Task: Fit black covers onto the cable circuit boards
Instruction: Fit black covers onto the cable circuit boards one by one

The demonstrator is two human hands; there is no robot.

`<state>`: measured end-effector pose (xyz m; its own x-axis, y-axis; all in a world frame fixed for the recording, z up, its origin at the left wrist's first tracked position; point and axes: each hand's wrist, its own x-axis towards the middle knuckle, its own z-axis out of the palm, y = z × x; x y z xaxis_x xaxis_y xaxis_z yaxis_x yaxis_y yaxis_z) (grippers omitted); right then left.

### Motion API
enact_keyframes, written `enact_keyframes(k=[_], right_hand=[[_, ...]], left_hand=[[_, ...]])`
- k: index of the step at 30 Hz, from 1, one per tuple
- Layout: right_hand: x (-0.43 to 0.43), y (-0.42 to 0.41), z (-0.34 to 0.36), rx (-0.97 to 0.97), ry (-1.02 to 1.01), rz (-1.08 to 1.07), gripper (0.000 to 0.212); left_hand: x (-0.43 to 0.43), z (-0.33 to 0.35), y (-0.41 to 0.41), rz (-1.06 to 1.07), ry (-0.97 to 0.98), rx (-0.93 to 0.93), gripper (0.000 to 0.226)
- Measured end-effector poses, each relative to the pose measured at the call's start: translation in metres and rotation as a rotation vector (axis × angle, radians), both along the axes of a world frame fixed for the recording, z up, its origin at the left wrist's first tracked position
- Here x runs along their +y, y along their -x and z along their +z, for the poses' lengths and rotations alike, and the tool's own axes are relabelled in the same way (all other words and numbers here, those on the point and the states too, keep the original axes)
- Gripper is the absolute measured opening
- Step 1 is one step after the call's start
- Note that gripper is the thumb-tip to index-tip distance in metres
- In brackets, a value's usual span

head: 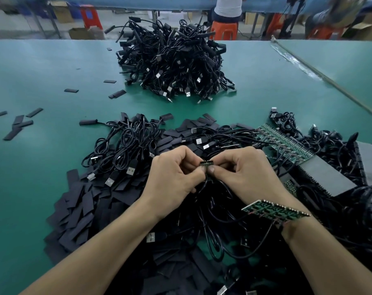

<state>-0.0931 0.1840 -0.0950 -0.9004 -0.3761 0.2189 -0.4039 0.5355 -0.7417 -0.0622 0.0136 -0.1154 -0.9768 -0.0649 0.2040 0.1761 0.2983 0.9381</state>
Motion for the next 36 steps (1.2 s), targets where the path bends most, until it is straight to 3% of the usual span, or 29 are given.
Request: enact_keyframes(k=[11, 18, 23, 25, 28, 30, 32, 34, 36], right_hand=[[-0.007, -0.005, -0.004, 0.014, 0.004, -0.101, 0.009], [-0.005, -0.004, 0.001, -0.012, 0.052, -0.177, 0.015], [0.015, 0.003, 0.028, 0.128, 0.101, -0.434, 0.010], [0.025, 0.005, 0.040, 0.165, 0.118, -0.558, 0.018], [0.035, 0.010, 0.052, 0.095, -0.041, -0.635, 0.020], [0.035, 0.010, 0.058, 0.008, -0.282, -0.622, 0.020], [0.031, 0.003, 0.065, 0.045, -0.376, -0.558, 0.024], [0.024, -0.008, 0.072, 0.174, -0.314, -0.413, 0.020], [0.010, -0.017, 0.074, 0.128, -0.170, -0.190, 0.012]], left_hand=[[0.004, 0.000, -0.002, 0.089, 0.132, 0.066, 0.021], [0.000, -0.001, -0.002, 0.041, -0.129, 0.064, 0.017], [-0.005, -0.001, 0.001, 0.089, -0.330, 0.110, 0.008], [-0.005, 0.000, 0.001, 0.084, -0.428, 0.113, 0.006], [-0.005, 0.002, 0.003, 0.058, -0.599, 0.071, 0.007], [-0.006, 0.002, 0.003, 0.081, -0.628, 0.057, 0.009], [-0.008, 0.001, 0.005, 0.117, -0.571, 0.082, 0.010], [-0.008, 0.000, 0.006, 0.152, -0.498, 0.107, 0.012], [-0.007, 0.001, 0.008, 0.177, -0.464, 0.120, 0.012]])
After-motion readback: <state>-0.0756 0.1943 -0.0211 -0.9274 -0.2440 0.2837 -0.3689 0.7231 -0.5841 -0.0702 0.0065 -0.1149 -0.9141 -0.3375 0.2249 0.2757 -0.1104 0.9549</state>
